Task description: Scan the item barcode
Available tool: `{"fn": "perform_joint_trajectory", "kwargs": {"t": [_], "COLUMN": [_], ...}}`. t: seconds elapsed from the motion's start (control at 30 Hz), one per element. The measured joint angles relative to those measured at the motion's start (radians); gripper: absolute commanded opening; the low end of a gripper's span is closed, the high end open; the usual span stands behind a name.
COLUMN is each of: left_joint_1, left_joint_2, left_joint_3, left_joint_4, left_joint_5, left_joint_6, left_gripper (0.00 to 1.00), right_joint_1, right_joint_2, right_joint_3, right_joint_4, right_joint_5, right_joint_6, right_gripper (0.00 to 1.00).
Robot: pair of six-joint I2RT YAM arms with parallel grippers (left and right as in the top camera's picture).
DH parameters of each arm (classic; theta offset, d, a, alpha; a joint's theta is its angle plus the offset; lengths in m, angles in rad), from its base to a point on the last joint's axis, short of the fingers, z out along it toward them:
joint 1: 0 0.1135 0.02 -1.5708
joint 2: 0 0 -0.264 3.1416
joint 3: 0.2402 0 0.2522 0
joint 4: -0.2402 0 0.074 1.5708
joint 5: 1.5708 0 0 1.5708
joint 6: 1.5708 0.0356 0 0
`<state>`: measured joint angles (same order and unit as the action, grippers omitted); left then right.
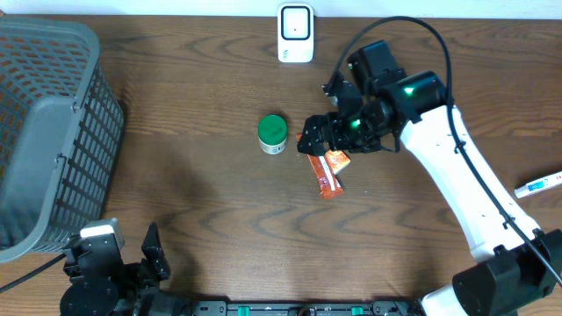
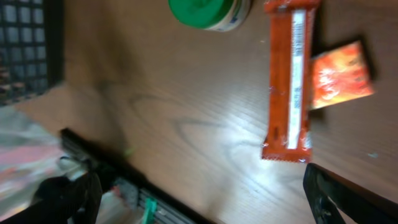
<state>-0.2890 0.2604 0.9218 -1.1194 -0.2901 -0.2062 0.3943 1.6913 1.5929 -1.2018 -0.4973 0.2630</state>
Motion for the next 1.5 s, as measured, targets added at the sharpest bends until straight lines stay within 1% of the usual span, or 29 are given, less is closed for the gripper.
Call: {"fn": "perform_joint_trajectory", "kwargs": {"t": [0.13,0.37,0.47,0.57,0.77,0.87,0.93,0.97,1.13,1.33,1.5], "left_joint_1": [0.0,0.0,0.0,0.0,0.0,0.0,0.0,0.0,0.0,0.0,0.0], "left_joint_2": [0.0,0.0,0.0,0.0,0.0,0.0,0.0,0.0,0.0,0.0,0.0], "left_joint_3": [0.0,0.0,0.0,0.0,0.0,0.0,0.0,0.0,0.0,0.0,0.0], "left_joint_4": [0.0,0.0,0.0,0.0,0.0,0.0,0.0,0.0,0.0,0.0,0.0], "left_joint_5": [0.0,0.0,0.0,0.0,0.0,0.0,0.0,0.0,0.0,0.0,0.0], "left_joint_6": [0.0,0.0,0.0,0.0,0.0,0.0,0.0,0.0,0.0,0.0,0.0], "left_gripper": [0.85,0.85,0.85,0.86,0.85,0.85,0.85,0.85,0.85,0.85,0.85], "right_joint_1": [-0.039,-0.13,-0.191,-0.248,-0.354,-0.364,-0.362,-0.362,-0.356,-0.336,-0.31], "right_joint_2": [0.003,0.004,0.004,0.004,0.004,0.004,0.004,0.004,0.004,0.011,0.084], "right_joint_3": [-0.126,-0.288,-0.363,-0.473,-0.729,-0.792,-0.824,-0.826,-0.861,-0.867,-0.867], "right_joint_4": [0.035,0.05,0.092,0.182,0.496,0.622,0.731,0.739,0.918,0.949,0.969], "right_joint_5": [-0.123,-0.22,-0.274,-0.354,-0.529,-0.586,-0.618,-0.62,-0.641,-0.653,-0.657], "right_joint_6": [-0.048,-0.177,-0.239,-0.293,-0.337,-0.307,-0.251,-0.245,-0.07,0.068,0.127], "right_gripper": [0.99,0.99,0.99,0.99,0.99,0.99,0.99,0.99,0.99,0.99,0.97]}}
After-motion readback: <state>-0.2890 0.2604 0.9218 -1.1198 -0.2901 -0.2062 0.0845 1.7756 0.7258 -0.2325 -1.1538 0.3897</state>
